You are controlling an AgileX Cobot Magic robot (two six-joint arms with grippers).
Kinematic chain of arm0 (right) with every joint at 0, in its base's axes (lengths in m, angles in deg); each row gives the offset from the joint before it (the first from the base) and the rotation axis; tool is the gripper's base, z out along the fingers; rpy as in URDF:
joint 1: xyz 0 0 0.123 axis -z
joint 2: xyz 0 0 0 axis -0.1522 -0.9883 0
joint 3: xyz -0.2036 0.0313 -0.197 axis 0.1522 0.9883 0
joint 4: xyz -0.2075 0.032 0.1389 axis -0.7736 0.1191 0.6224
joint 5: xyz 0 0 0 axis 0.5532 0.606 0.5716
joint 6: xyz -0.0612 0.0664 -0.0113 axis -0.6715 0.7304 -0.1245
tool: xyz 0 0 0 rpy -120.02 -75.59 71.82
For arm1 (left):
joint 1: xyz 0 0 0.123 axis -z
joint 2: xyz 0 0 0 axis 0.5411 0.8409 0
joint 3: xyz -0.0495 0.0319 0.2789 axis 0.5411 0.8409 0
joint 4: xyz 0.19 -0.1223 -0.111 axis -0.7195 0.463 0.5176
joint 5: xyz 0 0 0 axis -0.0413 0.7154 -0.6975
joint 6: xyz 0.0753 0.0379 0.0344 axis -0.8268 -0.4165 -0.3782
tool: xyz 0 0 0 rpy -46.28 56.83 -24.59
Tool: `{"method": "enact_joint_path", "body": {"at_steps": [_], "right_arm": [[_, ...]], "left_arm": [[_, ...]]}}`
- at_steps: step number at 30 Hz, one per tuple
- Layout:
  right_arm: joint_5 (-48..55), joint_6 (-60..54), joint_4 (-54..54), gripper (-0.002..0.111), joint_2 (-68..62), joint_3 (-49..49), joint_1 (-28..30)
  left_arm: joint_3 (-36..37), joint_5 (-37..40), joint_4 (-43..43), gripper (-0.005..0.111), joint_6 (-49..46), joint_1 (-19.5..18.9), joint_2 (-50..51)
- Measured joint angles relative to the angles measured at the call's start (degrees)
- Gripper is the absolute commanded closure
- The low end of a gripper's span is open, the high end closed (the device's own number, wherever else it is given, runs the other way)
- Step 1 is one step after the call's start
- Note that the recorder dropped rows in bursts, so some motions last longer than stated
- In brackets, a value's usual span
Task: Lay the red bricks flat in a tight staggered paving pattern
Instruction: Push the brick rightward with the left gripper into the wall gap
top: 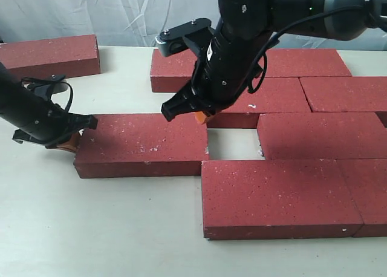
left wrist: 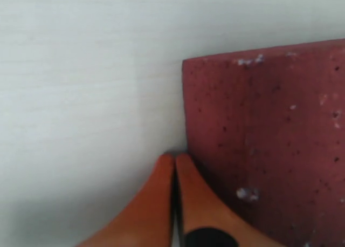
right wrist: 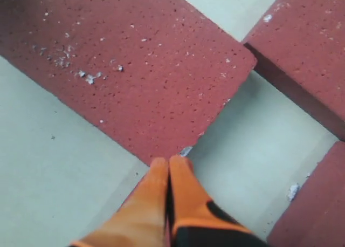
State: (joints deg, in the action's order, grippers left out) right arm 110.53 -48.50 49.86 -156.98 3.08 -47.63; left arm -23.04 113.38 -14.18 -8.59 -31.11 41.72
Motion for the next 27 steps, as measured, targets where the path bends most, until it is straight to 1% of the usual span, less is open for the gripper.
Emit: {"method": "enact_joint_path", "body": {"at_steps": [10, 19, 27], "right_arm": [[0.0, 0.8, -0.8, 0.109, 0.0, 0.0, 0.9], [0.0, 0.8, -0.8, 0.109, 0.0, 0.0, 0.9], [0.0, 0.8, -0.8, 0.109, 0.0, 0.0, 0.9]], "left_arm": [[-0.1, -1.6, 3.1, 0.107, -1.2, 5.4, 0.2], [-0.1, -2.2, 7.0, 0.107, -2.8, 7.2, 0.7], [-0.1, -2.2, 10.6, 0.107, -6.2, 9.2, 1.0]]}}
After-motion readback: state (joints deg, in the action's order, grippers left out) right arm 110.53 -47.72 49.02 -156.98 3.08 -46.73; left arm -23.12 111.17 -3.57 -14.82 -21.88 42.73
